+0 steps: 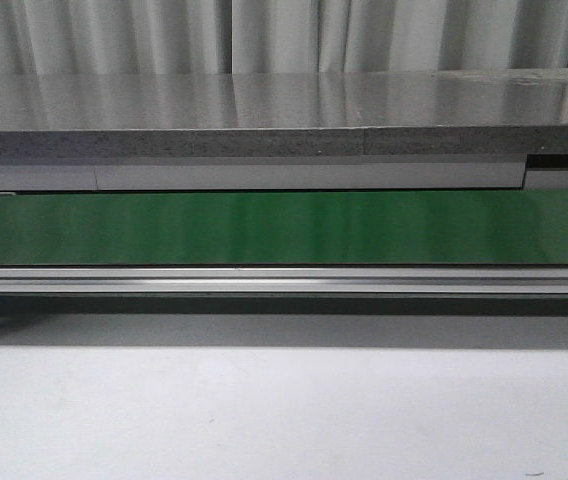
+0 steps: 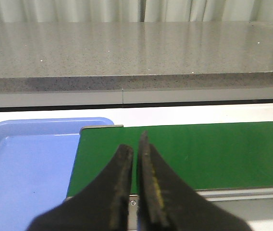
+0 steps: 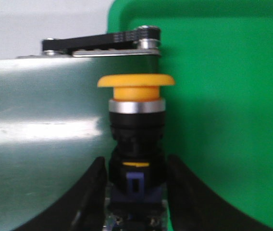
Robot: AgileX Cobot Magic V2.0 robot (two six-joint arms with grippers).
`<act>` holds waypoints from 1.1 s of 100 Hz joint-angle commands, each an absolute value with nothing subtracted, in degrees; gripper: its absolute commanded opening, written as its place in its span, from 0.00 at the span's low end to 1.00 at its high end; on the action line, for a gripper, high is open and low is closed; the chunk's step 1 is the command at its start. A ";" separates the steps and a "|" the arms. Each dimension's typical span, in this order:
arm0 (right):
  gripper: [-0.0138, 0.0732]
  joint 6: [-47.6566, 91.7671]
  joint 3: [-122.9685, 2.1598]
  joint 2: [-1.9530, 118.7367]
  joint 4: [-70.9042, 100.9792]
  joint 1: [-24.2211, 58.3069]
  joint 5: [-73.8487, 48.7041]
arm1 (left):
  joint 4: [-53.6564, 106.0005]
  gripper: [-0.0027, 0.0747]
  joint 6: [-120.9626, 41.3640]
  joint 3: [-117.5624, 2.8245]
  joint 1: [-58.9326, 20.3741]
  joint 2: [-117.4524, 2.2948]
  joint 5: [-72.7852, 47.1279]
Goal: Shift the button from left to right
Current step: 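Carry the button over the green tray with the right gripper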
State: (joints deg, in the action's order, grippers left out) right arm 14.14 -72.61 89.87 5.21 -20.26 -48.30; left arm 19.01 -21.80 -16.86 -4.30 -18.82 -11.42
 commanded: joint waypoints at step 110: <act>0.50 16.64 -74.63 102.17 0.87 -25.53 -37.68 | 19.82 0.04 -21.76 -18.46 -4.73 -19.14 -6.82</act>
State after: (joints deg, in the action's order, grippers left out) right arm 16.11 -72.74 104.60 1.32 -25.02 -39.51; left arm 19.01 -21.80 -16.86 -4.30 -18.82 -11.42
